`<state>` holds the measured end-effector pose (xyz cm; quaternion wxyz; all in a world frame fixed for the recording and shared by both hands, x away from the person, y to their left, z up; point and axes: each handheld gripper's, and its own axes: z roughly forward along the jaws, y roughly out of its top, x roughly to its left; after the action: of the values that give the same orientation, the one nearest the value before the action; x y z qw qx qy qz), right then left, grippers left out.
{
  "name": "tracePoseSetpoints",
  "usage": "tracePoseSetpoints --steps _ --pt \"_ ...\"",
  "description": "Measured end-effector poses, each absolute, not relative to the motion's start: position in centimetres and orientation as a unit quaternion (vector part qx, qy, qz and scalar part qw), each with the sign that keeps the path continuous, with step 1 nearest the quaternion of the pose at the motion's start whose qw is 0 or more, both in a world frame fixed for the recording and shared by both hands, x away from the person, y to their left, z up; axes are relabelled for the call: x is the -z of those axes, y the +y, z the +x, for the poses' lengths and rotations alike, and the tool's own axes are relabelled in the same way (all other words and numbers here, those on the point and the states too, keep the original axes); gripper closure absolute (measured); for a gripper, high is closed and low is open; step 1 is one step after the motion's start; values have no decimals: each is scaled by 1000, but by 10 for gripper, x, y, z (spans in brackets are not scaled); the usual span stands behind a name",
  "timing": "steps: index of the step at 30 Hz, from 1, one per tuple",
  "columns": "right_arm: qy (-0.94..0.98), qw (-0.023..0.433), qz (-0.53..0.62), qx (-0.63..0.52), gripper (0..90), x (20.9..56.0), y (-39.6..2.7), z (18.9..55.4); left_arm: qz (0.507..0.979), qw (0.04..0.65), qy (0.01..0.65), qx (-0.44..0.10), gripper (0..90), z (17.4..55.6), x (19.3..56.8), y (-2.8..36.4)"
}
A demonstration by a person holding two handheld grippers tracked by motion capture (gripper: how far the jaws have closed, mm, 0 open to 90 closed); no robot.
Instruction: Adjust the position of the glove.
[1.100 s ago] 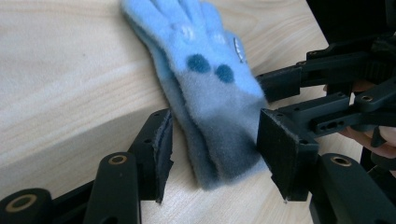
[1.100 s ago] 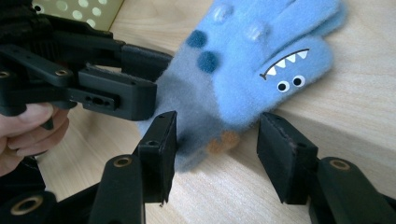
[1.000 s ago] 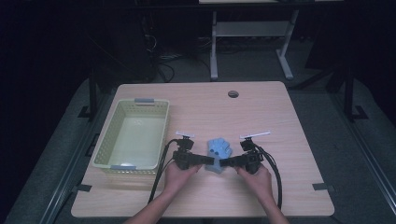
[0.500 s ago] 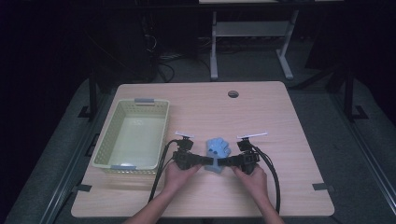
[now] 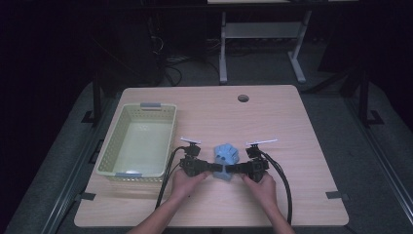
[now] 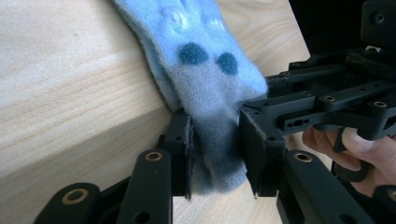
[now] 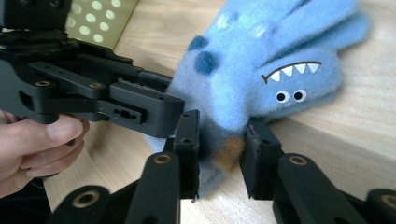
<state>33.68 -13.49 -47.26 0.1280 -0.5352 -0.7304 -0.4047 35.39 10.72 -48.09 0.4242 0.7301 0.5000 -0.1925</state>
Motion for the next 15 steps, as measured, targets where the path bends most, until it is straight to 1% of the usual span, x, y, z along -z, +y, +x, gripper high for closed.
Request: tracePoseSetpoints --steps 5,8,15 --pt "-731 120 -532 410 744 471 -135 337 719 435 501 207 688 355 485 110" --pt "-731 121 -531 411 755 470 -135 336 721 438 500 198 695 353 484 108" --pt "-737 112 -525 411 769 466 -138 335 723 442 493 196 702 351 481 105"
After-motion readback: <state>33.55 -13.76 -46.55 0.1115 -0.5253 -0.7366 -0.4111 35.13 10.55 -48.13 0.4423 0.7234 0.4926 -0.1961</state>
